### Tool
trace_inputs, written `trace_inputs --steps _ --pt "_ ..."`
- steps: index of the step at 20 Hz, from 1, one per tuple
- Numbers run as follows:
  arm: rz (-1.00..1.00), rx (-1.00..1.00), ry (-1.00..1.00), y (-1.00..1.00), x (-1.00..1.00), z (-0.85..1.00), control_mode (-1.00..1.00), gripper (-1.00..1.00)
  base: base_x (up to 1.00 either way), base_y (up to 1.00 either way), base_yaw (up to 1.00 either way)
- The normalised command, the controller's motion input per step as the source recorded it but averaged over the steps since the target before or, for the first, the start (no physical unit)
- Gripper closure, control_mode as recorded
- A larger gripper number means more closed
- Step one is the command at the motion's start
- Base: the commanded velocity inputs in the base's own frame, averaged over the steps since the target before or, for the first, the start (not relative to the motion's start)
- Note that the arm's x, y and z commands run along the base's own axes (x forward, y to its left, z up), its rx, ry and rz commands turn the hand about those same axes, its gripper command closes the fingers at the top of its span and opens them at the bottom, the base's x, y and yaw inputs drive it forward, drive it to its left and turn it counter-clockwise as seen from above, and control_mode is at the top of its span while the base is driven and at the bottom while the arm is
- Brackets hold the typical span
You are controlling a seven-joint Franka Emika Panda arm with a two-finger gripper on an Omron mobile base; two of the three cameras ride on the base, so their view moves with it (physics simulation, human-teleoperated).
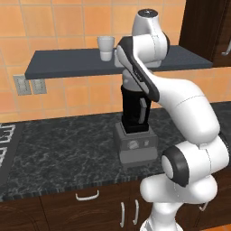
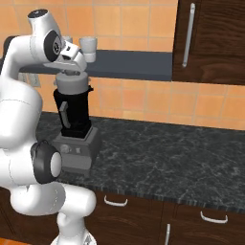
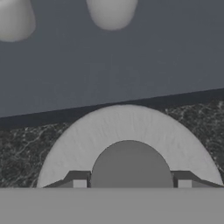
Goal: Close the lid blender by securely placing the lid on top.
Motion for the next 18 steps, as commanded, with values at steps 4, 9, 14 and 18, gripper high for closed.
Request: trace_inputs --steps 4,9,14,18 --pt "0.0 0.0 -0.05 0.05 -0.22 0.0 -1.0 1.0 0.0 0.0 0.0" --pt "-0.02 0.0 -0.14 0.13 0.15 0.01 -1.0 1.0 0.0 0.0 0.0" --pt "-0.05 0.0 -0.06 0.22 0.26 0.01 -1.0 1.0 0.0 0.0 0.0" --pt "-0.03 0.0 -0.03 0.12 0.15 0.05 -1.0 1.0 0.0 0.0 0.0"
